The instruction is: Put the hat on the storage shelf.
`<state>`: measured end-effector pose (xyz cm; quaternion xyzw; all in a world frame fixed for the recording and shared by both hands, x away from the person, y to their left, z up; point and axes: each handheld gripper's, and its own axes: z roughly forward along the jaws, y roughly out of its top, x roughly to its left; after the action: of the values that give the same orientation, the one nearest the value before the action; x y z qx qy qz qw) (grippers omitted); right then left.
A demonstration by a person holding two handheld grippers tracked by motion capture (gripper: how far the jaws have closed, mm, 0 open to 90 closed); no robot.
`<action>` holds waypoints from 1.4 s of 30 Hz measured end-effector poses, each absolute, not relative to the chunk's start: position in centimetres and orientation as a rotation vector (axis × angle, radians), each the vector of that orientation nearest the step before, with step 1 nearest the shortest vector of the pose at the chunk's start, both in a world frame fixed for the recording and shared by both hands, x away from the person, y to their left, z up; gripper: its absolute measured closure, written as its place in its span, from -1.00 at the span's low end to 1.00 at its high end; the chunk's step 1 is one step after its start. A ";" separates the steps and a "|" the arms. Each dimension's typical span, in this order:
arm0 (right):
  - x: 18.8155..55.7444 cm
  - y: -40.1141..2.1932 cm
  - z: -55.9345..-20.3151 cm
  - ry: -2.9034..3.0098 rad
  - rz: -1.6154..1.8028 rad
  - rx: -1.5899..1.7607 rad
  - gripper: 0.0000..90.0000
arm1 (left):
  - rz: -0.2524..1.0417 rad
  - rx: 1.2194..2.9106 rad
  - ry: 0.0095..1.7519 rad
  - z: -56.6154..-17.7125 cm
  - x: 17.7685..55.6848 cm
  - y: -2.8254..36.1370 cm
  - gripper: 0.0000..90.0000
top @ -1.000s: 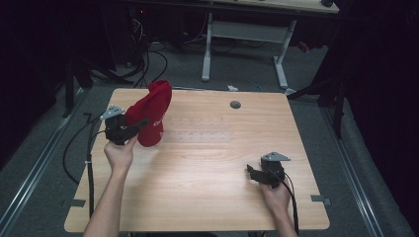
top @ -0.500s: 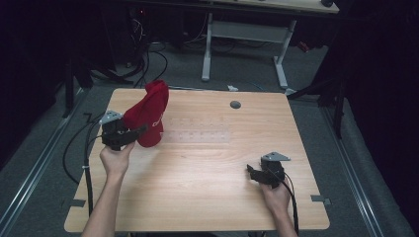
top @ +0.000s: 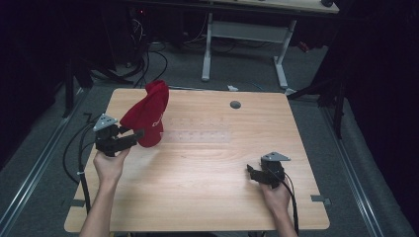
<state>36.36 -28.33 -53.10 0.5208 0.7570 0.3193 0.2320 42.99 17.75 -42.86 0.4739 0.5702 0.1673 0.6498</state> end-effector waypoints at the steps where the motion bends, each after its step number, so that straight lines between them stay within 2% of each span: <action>1: 36.4 -28.3 -53.1 2.080 0.877 1.431 -0.21 | 0.379 1.075 1.294 -42.9 42.8 17.8 -0.15; 26: 36.3 -28.3 -53.1 2.079 0.877 1.434 -0.21 | 0.376 1.065 1.309 -43.2 39.6 19.5 -0.23; 42: 36.3 -28.3 -53.1 2.079 0.877 1.434 -0.21 | 0.359 1.053 1.308 -43.9 38.2 19.6 -0.22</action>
<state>36.35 -28.32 -53.09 0.5217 0.7565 0.3192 0.2317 38.16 19.59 -43.89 0.4641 0.5766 0.1584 0.6535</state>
